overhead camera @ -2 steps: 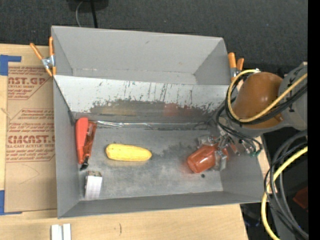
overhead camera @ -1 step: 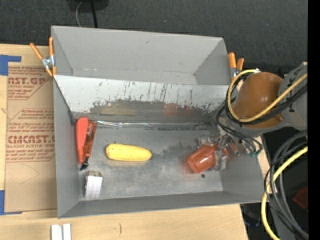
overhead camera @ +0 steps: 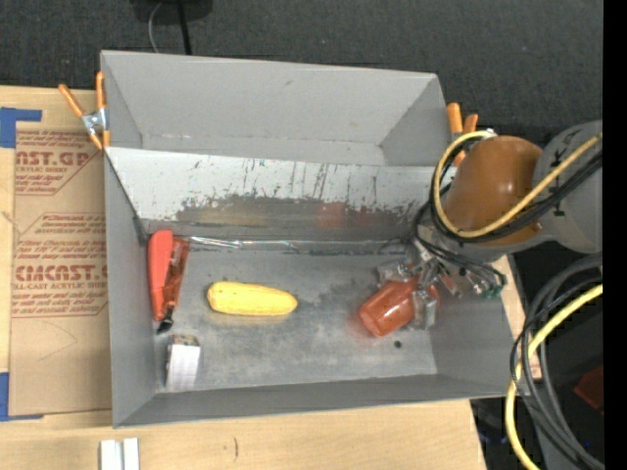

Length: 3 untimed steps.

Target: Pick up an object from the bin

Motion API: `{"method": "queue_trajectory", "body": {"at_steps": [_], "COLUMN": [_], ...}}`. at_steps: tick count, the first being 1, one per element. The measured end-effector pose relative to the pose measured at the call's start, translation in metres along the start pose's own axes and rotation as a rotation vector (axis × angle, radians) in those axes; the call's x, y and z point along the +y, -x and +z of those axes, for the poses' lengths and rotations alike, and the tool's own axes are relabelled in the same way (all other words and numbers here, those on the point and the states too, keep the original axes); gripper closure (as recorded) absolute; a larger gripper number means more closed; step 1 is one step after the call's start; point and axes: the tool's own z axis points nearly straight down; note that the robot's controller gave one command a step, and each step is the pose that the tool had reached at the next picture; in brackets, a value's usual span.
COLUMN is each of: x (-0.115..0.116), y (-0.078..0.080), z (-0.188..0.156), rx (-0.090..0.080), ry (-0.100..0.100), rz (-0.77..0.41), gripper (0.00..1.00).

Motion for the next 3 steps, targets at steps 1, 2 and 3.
{"method": "queue_trajectory", "body": {"at_steps": [1, 2, 3], "x": [-0.012, -0.012, -0.004], "y": [-0.004, -0.004, -0.003], "z": [-0.123, -0.122, -0.171], "rx": [-0.004, -0.004, 0.0], "ry": [0.001, 0.002, 0.005], "rz": [-0.017, -0.017, -0.022], "gripper": [1.0, 1.0, 1.0]}}
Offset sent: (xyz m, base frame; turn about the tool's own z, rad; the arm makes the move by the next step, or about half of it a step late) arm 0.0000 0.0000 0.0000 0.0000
